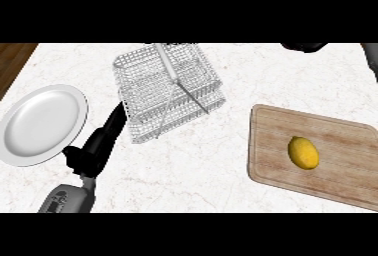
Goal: Pick the cupcake from the cutting board and place it in the tiered basket
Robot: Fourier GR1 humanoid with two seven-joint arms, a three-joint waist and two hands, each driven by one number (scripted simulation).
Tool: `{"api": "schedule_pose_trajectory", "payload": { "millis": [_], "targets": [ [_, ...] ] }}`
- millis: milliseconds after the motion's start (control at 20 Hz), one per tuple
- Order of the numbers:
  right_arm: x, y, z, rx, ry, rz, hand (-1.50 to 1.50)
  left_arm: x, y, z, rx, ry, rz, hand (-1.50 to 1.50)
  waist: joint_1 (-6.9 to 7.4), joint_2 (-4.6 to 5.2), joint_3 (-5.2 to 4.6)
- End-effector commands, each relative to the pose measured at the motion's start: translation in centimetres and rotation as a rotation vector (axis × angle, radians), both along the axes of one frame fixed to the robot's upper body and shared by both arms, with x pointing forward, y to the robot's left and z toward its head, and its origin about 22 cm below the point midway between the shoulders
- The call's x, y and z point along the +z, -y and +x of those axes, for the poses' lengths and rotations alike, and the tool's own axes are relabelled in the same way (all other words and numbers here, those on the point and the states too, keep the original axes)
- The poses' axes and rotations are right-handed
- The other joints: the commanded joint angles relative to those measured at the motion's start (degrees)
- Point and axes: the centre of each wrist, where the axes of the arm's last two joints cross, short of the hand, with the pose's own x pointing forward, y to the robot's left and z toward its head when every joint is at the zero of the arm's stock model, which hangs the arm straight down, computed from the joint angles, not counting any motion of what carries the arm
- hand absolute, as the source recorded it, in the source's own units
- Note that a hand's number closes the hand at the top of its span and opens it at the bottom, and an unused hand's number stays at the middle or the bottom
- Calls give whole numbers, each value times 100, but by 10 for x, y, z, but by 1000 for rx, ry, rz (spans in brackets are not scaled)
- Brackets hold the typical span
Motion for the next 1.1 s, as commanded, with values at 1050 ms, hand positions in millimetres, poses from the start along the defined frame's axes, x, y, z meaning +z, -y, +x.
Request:
{"api": "schedule_pose_trajectory", "payload": {
  "millis": [1050],
  "targets": [
    [11, -244, 2, 109, -128, -49, 150, 0, 10, 5, -4, -3, 11, 0, 61, 48, -15]
  ]
}}
